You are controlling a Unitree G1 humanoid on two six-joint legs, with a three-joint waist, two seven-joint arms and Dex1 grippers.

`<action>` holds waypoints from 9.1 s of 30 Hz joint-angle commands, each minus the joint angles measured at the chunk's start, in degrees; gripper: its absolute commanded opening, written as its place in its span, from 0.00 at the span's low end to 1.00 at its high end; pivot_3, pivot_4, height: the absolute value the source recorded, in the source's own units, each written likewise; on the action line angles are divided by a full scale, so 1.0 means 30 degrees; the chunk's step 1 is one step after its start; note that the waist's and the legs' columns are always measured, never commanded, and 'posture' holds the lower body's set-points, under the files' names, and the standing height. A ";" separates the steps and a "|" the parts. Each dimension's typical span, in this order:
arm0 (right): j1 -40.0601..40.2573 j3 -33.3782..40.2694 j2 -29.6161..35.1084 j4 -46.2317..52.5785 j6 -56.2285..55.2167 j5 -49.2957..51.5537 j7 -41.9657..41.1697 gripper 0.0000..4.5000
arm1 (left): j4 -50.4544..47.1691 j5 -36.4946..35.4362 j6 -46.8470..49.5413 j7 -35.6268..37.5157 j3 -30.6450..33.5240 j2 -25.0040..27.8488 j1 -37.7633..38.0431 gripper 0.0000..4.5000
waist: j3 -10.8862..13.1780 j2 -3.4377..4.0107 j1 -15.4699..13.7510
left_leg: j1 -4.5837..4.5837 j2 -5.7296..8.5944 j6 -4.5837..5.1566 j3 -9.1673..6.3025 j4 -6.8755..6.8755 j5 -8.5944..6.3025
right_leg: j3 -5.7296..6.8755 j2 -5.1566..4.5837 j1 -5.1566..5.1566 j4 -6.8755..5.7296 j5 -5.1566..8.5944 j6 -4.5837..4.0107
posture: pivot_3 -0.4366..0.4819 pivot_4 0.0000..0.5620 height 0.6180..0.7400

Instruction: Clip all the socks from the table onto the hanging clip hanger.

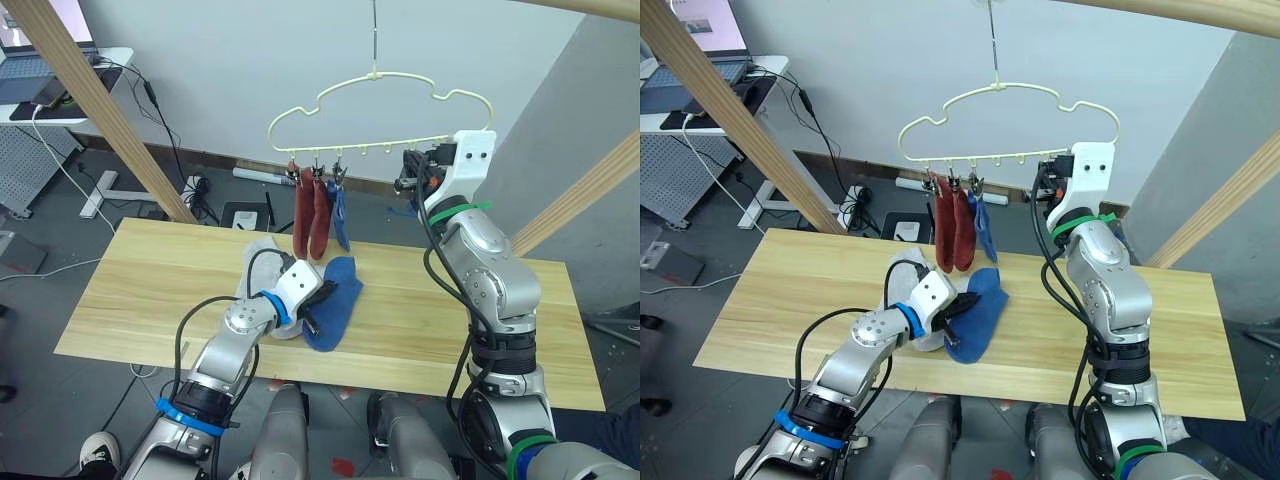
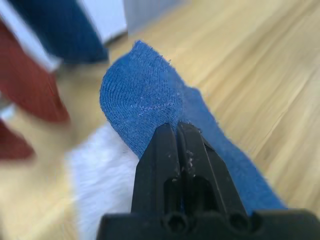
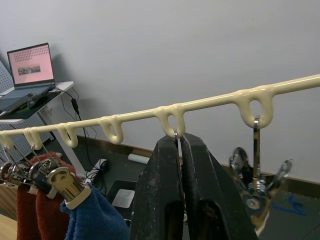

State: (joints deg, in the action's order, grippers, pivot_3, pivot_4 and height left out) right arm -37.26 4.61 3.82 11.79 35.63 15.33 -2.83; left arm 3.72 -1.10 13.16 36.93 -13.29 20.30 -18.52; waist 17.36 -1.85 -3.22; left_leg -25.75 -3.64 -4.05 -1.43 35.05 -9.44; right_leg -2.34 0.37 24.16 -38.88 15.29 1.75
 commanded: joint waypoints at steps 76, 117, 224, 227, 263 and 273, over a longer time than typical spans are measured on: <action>-0.2204 0.6039 -0.0754 -0.2094 0.6332 0.5823 0.2153 0.00 | -0.1799 -0.0566 -0.8468 0.0900 0.0722 -0.0435 0.0783 0.00 | -0.0020 0.0009 0.0020 | -0.0034 -0.0012 0.0007 -0.0002 -0.0026 0.0001 | 0.0030 -0.0009 0.0012 0.0029 0.0005 -0.0003 | 0.61 0.51 1.00; -0.4466 1.0551 -0.0802 -0.3188 1.3774 1.8582 0.9908 0.50 | 0.1088 0.1577 -1.2406 -0.1099 0.0200 -0.1122 -0.2155 0.00 | -0.0013 0.0027 0.0160 | -0.0071 -0.0006 0.0044 0.0035 -0.0059 -0.0001 | 0.0025 -0.0018 0.0031 0.0086 0.0011 -0.0008 | 0.60 0.52 1.00; -0.1259 -0.1824 -0.1823 -0.1972 -0.3427 -0.3048 0.2245 0.00 | -0.9266 -1.0244 0.5056 0.0618 0.4840 0.2967 -0.1063 1.00 | 0.0008 0.0057 0.0592 | -0.0299 -0.0036 0.0086 0.0028 -0.0034 0.0047 | -0.0005 0.0040 0.0339 -0.0055 -0.0049 -0.0087 | 0.66 0.51 1.00; -0.1187 -0.1464 -0.1138 -0.1359 -0.1520 -0.1831 0.0807 0.00 | -0.8288 -0.7971 0.4405 0.0769 0.3299 0.3610 -0.0238 1.00 | 0.0005 0.0061 0.0596 | -0.0281 -0.0032 0.0086 0.0034 -0.0035 0.0046 | -0.0013 0.0039 0.0327 -0.0057 -0.0049 -0.0088 | 0.64 0.52 1.00; 0.0103 0.1764 0.0913 0.2094 0.6030 0.1671 0.0565 0.00 | 0.5736 0.1738 0.0561 0.1854 -0.2081 0.0378 -0.2433 0.19 | -0.0001 0.0059 0.0549 | -0.0019 -0.0004 0.0104 0.0012 -0.0018 0.0051 | 0.0002 0.0012 0.0008 -0.0030 -0.0002 0.0003 | 0.56 0.59 1.00; -0.1843 0.6926 -0.0272 0.1561 1.0597 0.5539 0.2185 0.00 | -0.0945 -0.4298 0.3139 0.2984 0.1562 -0.1803 -0.0287 0.00 | 0.0009 0.0057 0.0509 | -0.0051 0.0003 0.0104 -0.0007 -0.0020 0.0051 | 0.0029 -0.0021 0.0007 -0.0018 0.0000 -0.0001 | 0.56 0.59 1.00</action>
State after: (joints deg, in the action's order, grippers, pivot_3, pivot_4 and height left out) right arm -43.55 20.54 3.10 17.54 63.19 30.46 0.69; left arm 6.94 -8.91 21.11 45.69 -11.57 15.84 -19.78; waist 17.39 -1.68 -1.70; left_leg -25.91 -3.62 -3.74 -1.44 34.99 -9.29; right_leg -2.23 0.26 24.16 -38.93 15.29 1.75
